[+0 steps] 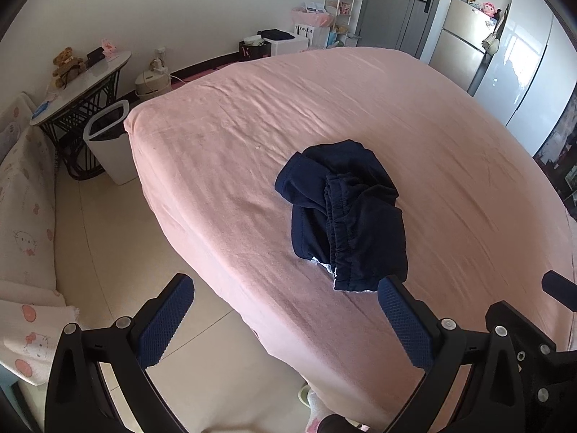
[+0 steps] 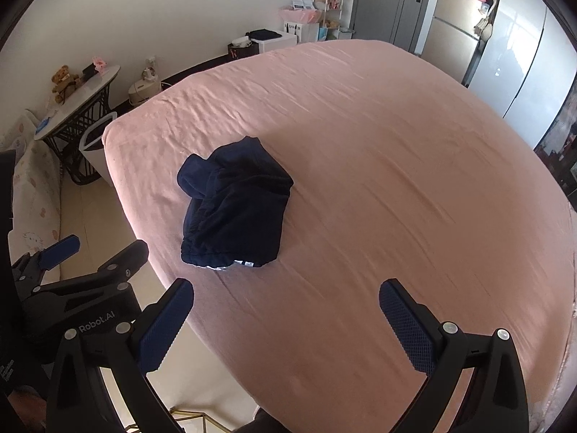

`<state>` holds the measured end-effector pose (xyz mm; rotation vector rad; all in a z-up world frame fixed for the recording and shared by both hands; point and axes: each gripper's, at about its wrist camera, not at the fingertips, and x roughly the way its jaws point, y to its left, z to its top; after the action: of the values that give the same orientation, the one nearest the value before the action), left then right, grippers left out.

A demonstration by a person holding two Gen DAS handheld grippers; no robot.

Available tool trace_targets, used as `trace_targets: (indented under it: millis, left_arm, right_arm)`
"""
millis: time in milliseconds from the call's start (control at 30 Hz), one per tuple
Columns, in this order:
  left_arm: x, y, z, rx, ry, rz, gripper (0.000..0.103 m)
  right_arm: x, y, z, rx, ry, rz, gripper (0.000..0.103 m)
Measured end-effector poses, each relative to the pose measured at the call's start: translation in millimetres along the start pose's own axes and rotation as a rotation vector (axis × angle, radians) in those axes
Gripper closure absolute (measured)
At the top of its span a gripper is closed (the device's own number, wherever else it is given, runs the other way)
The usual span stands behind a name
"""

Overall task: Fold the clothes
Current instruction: 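Move both grippers toward the crumpled navy shorts on the bed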

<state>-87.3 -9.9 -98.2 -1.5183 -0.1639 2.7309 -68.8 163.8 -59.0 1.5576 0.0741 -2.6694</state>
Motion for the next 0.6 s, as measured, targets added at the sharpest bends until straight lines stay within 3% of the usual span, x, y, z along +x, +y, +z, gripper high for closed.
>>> trace_targets:
  millis: [167, 333, 600]
  left_arm:
    - [24.6, -4.2, -3.5, 0.002, 0.04, -0.057, 0.0]
    - [51.5, 0.0, -8.9, -0.03, 0.106, -0.085, 0.0]
    - [75.4, 14.0, -12.7, -0.136, 0.169, -0.226, 0.0]
  right_arm:
    - [22.2, -7.9, -1.1, 0.022, 0.035, 0.053, 0.0]
    - [36.6, -14.0, -3.4, 0.025, 0.059, 0.04, 0.0]
    - [65.5, -3.5, -18.1, -0.1, 0.065, 0.0, 0.0]
